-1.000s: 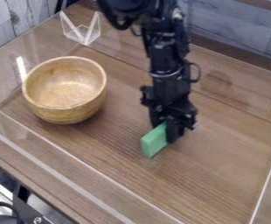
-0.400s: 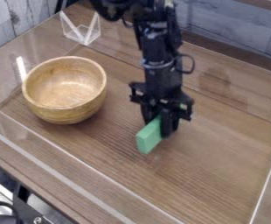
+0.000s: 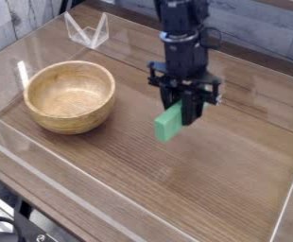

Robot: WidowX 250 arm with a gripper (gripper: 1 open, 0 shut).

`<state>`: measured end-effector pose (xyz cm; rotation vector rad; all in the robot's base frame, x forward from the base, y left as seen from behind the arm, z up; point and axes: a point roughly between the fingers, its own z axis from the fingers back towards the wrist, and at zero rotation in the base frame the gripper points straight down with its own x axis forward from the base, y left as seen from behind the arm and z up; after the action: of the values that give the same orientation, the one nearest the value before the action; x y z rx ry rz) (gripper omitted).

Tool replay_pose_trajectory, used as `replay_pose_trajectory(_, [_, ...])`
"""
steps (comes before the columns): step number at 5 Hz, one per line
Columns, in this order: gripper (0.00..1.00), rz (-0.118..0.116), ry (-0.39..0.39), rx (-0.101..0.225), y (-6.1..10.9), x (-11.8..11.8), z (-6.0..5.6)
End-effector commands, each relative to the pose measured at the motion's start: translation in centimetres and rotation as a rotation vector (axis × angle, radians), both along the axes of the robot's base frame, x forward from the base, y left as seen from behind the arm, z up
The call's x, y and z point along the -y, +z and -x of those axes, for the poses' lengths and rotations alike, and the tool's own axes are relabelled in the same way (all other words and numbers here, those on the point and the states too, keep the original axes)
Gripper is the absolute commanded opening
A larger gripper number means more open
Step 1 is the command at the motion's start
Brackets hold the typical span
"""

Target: Put green stick into wooden bowl

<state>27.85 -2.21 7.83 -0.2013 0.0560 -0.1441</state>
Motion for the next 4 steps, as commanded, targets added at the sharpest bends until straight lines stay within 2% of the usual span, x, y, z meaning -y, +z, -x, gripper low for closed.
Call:
replay_pose_trajectory(1, [0.00,-0.014,0.025,0.076,3.3,-2.5,-0.4])
replay_pose_trajectory(2, [1.00,-0.029,0.051,0.077,4.4,-6.4,0.4])
replay_pose_trajectory(3, [0.00,-0.036,-0.011,0.073,4.2,-10.1,2.0])
replay_pose_trajectory(4, [0.00,-0.042,-0.061,0.069,3.8,-13.2,3.7])
